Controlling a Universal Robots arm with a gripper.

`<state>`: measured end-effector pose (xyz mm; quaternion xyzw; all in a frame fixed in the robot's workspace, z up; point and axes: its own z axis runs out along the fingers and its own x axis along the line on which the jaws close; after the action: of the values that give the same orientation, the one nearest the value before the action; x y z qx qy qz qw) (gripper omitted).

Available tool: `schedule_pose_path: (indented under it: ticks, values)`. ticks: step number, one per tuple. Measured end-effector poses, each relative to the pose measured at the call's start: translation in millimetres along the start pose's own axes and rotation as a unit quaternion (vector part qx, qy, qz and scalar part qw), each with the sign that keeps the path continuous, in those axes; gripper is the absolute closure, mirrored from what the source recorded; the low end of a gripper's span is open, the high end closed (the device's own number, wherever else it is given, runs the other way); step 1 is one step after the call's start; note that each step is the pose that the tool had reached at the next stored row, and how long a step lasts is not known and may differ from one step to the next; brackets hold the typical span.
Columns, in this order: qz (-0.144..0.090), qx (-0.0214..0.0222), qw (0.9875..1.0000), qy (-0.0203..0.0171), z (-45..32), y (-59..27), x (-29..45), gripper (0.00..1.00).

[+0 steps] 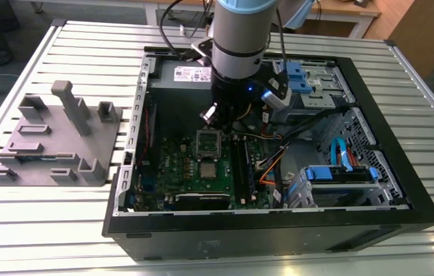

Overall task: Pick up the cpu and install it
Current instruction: 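Close the cpu cover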

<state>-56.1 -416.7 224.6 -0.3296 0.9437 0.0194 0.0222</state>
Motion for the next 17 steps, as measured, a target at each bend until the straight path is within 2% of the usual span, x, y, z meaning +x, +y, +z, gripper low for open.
schedule_pose_path:
  ticks: [17]
  values:
    - [-0.003,0.0035,1.0000,-0.0042,-5.9,2.8,3.8,0.89]
